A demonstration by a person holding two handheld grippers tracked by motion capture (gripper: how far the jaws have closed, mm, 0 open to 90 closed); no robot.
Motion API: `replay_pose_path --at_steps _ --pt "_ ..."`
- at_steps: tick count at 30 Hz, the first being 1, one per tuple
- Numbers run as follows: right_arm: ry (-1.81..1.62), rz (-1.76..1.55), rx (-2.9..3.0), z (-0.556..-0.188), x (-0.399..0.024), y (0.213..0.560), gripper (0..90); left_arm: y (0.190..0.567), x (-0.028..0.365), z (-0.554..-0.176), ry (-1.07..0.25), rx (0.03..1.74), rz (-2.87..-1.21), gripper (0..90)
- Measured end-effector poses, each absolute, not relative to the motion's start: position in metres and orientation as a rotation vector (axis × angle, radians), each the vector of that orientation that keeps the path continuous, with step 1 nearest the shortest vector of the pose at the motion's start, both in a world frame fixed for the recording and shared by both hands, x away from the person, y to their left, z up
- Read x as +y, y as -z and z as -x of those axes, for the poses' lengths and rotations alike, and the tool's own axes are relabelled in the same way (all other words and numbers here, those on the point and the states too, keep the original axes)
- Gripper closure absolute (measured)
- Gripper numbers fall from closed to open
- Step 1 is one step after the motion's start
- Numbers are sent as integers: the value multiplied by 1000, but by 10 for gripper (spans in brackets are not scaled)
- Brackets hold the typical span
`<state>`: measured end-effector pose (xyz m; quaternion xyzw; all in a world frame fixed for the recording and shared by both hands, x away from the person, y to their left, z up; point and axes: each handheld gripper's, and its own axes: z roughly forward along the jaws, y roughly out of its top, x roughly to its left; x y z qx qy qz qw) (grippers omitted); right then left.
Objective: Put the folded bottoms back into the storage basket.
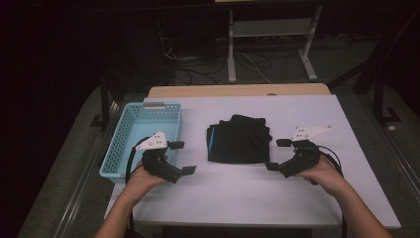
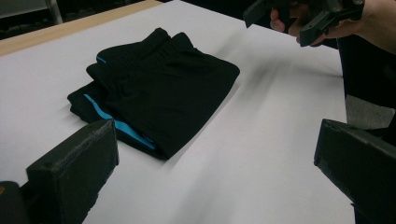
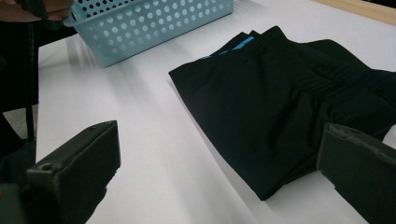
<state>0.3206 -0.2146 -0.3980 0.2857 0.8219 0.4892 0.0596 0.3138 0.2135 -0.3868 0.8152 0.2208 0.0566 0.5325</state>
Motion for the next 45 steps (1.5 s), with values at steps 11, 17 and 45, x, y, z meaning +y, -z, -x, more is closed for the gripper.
replay_pose_path --at_steps 11,17,45 --pt "-1486 -835 2515 -330 -202 394 0 385 217 -313 -148 537 -1917 0" --pt "-1491 -823 2525 -335 -196 393 0 383 218 -312 -148 539 -1913 0" --pt "-1437 -782 2603 -365 -167 396 152 385 218 -313 -104 514 -1929 0"
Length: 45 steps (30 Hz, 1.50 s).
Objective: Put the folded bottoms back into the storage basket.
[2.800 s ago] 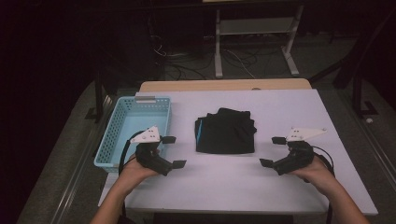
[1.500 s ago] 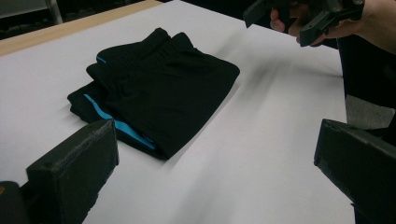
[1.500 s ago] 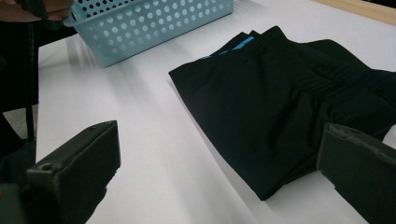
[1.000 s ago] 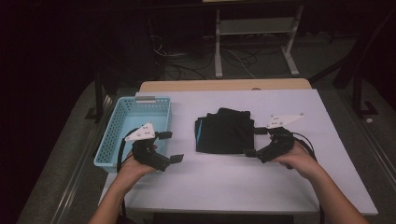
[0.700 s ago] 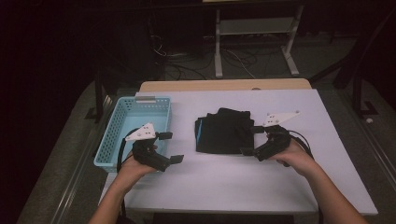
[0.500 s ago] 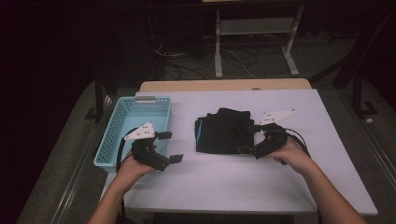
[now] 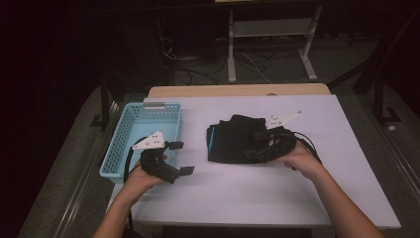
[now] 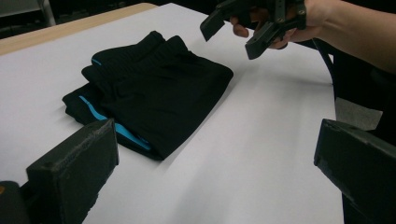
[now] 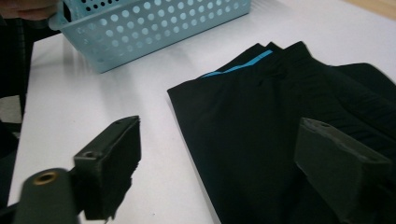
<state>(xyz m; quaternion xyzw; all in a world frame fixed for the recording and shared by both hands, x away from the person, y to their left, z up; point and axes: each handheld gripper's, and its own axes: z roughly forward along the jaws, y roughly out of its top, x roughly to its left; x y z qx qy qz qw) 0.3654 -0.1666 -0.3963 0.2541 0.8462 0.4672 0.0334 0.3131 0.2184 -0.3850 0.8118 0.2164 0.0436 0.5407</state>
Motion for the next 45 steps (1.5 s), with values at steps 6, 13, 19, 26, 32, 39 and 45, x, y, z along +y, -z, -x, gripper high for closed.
replay_pose_path --at_steps 6,13,19,26,32,39,45 --pt "-1442 -781 2624 -373 -162 397 226 386 218 -313 -98 510 -1931 0" --pt "-1430 -761 2646 -376 -156 401 310 386 219 -314 -90 513 -1925 0" --pt "-1391 -729 2690 -377 -148 408 347 387 219 -314 -85 512 -1928 0" --pt "-1331 -722 2753 -380 -140 419 408 387 219 -314 -80 514 -1931 0" --pt "-1262 -709 2789 -381 -135 428 474 388 219 -314 -74 515 -1932 0" --pt "-1172 -698 2795 -383 -135 436 503 388 218 -314 -73 515 -1936 0" --pt "-1148 -696 2801 -386 -137 441 521 388 218 -314 -73 516 -1939 0"
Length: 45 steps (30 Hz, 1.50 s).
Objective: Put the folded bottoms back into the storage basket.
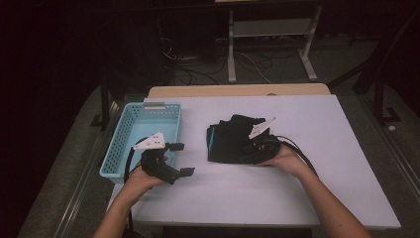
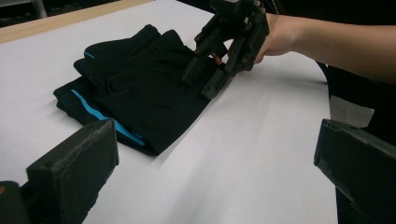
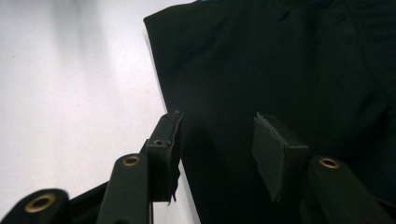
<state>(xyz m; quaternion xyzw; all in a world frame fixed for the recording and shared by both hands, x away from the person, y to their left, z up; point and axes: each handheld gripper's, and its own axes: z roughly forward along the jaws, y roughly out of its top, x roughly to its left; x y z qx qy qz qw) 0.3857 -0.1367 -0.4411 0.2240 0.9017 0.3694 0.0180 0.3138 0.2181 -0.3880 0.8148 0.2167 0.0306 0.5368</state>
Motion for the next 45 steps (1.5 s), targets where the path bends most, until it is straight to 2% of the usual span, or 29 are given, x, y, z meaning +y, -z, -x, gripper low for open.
replay_pose_path --at_steps 15,20,25,31,45 --pt "-1046 -468 2751 -374 -132 449 530 388 218 -314 -68 517 -1941 0" --pt "-1032 -435 2735 -373 -132 449 577 388 218 -314 -67 518 -1941 0" --pt "-1033 -452 2714 -377 -134 449 701 388 218 -314 -65 522 -1942 0" --pt "-1036 -520 2714 -380 -133 448 782 388 218 -314 -67 519 -1945 0" --pt "-1119 -618 2737 -385 -140 441 810 388 219 -315 -54 520 -1936 0"
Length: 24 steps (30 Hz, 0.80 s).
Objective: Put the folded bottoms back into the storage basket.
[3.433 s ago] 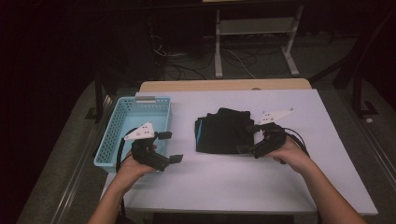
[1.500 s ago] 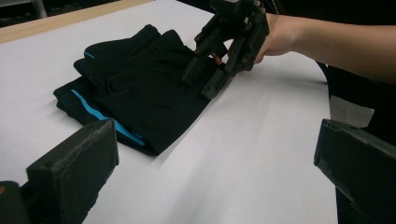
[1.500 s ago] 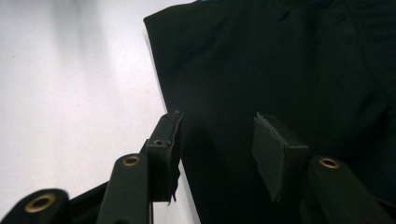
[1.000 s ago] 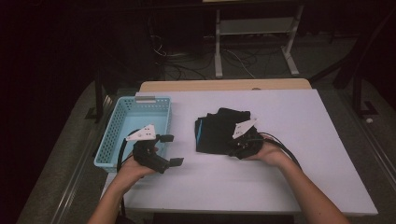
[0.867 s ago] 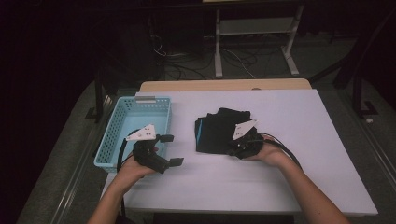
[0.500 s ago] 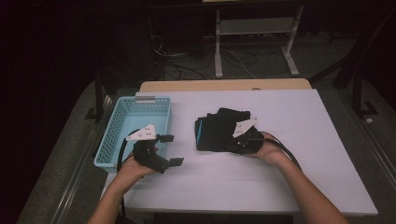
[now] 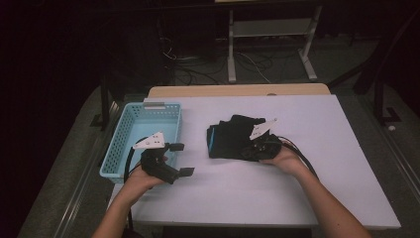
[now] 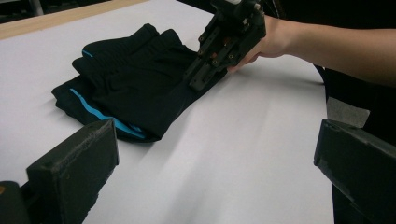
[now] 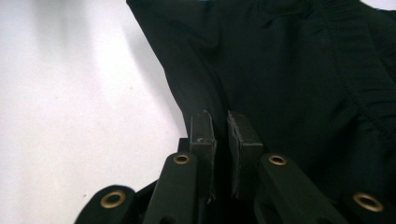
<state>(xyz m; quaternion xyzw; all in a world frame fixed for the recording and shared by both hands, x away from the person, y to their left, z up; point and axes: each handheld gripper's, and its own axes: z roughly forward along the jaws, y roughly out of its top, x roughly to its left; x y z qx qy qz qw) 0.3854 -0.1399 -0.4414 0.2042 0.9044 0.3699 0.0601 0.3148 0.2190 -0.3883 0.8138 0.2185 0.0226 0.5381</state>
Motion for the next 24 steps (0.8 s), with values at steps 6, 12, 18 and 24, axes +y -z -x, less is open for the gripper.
replay_pose_path --at_steps 6,12,18,24 --pt "-1124 -631 2743 -381 -145 436 810 388 219 -314 -57 520 -1938 0" --pt "-1129 -633 2751 -376 -149 434 809 388 219 -314 -56 520 -1938 0" --pt "-1139 -644 2761 -372 -151 433 809 388 219 -314 -56 520 -1937 0" --pt "-1130 -644 2782 -366 -152 432 809 388 219 -315 -56 523 -1936 0"
